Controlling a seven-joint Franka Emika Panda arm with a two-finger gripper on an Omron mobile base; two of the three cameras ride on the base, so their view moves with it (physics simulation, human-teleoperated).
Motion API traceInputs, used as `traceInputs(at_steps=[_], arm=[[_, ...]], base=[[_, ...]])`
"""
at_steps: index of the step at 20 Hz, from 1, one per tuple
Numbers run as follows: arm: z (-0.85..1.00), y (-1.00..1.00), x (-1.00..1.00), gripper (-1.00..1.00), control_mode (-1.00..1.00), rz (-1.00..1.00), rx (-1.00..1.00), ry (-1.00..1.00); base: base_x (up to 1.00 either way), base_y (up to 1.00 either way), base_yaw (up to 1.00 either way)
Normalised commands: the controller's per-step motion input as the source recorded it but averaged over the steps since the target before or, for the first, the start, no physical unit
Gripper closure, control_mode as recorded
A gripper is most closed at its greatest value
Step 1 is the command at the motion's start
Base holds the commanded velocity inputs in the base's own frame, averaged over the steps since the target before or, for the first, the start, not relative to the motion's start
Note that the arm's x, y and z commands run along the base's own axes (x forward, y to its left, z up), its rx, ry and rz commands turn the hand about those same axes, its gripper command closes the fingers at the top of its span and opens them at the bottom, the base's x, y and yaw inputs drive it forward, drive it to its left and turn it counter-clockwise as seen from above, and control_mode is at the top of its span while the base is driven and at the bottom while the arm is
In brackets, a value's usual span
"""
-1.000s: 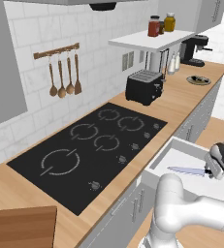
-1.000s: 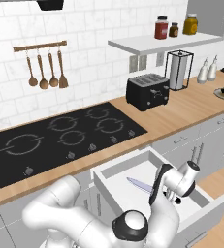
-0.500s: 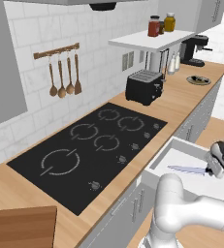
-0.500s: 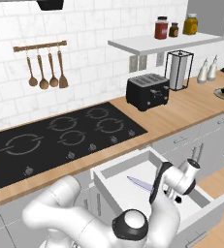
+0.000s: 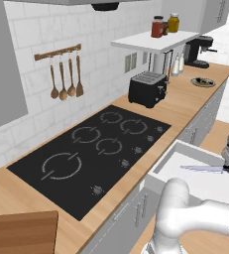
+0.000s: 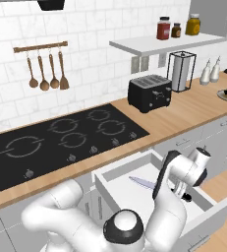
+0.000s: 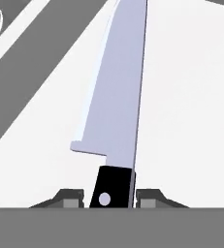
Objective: Pick up the knife from the drawer and place it on the cutting board. Then place the meat from the plate to the cutting board.
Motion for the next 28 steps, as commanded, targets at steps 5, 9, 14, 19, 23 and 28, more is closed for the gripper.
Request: traceInputs(at_steps=[5,9,14,19,23,28], arm=[[1.00,-0.01,-0.83,1.00,-1.00,-0.13,-0.02,0.01],[1.00,0.15,-0.46,1.00,-1.00,-0.15,-0.08,0.04],[1.00,0.26,-0.40,1.00,-1.00,-0.23,0.00,0.04],[1.00,0.93,-0.26,1.00,-1.00,-0.25,-0.04,-0.08],[1.00,1.00,0.00,1.00,-1.00,-0.20,-0.10,-0.04],[0.61,1.00,-0.06,1.00,-1.00,-0.09,-0.11,-0.02]], base=[[0.00,0.00,0.00],[0.00,0.00,0.00],[0.00,0.00,0.00],[0.00,0.00,0.00],[0.00,0.00,0.00],[0.00,0.00,0.00]])
